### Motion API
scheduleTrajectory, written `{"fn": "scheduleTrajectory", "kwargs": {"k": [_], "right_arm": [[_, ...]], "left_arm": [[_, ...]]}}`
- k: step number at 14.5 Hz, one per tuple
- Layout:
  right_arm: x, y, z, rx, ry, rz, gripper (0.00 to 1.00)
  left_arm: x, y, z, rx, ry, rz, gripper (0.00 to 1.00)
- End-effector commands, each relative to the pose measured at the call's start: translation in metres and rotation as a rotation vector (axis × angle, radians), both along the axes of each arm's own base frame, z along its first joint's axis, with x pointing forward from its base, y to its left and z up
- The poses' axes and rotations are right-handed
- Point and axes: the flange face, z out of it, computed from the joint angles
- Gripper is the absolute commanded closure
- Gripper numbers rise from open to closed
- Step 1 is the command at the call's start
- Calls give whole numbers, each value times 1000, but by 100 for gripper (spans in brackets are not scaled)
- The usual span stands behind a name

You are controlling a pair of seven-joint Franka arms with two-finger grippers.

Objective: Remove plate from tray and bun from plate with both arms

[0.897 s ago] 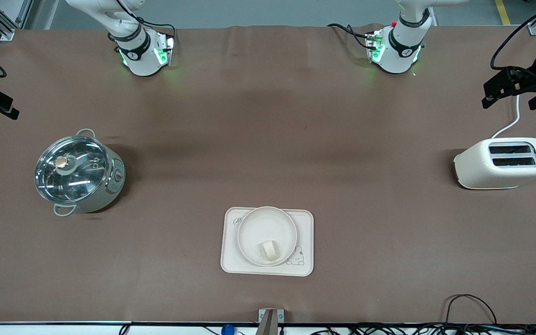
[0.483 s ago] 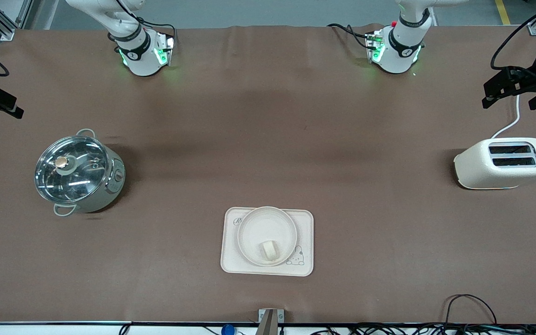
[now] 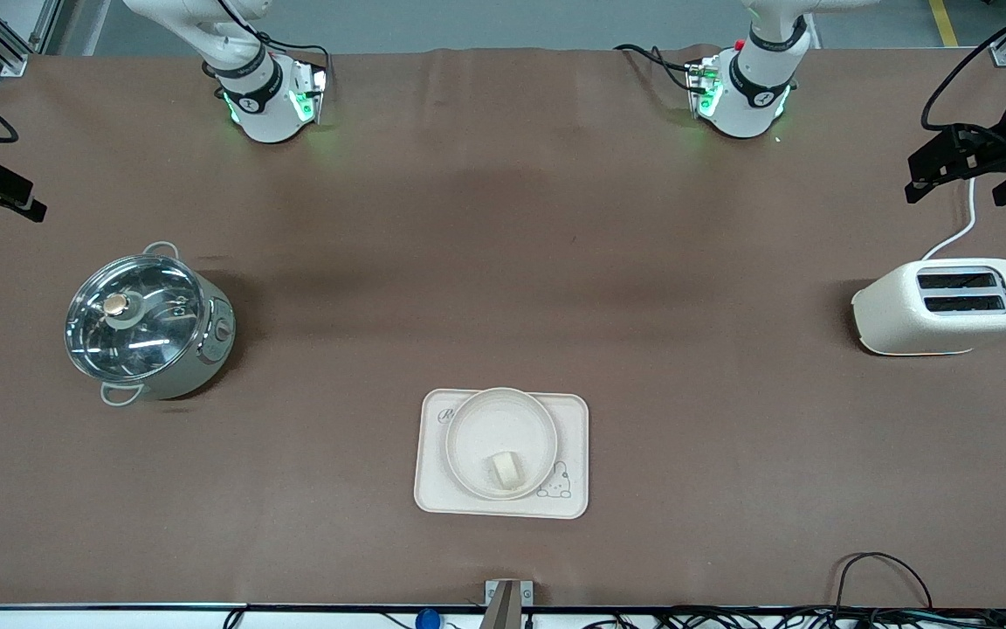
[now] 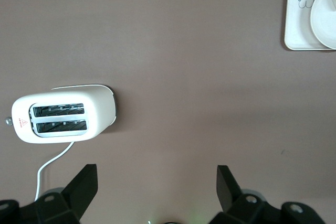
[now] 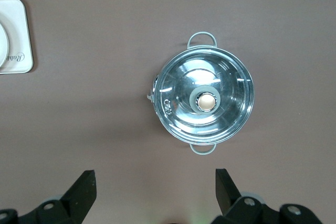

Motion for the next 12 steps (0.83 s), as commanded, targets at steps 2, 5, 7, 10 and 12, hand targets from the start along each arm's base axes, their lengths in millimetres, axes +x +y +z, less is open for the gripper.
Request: {"fn": "scheduleTrajectory", "kwargs": {"k": [2, 5, 7, 10, 12], "right_arm": [[-2, 16, -5, 79, 0, 16, 0], [20, 25, -26, 129, 9, -71, 0], [38, 41, -41, 151, -2, -117, 0], [65, 64, -72, 155, -7, -166, 0], [79, 78, -89, 157, -15, -202, 0]], "left_arm": [[0, 0, 3, -9, 8, -19, 0], [2, 2, 2, -6, 4, -15, 0], [6, 4, -4, -10, 12, -11, 0], [6, 7, -3, -8, 10, -6, 0], [7, 10, -3, -12, 11, -2, 0]]}}
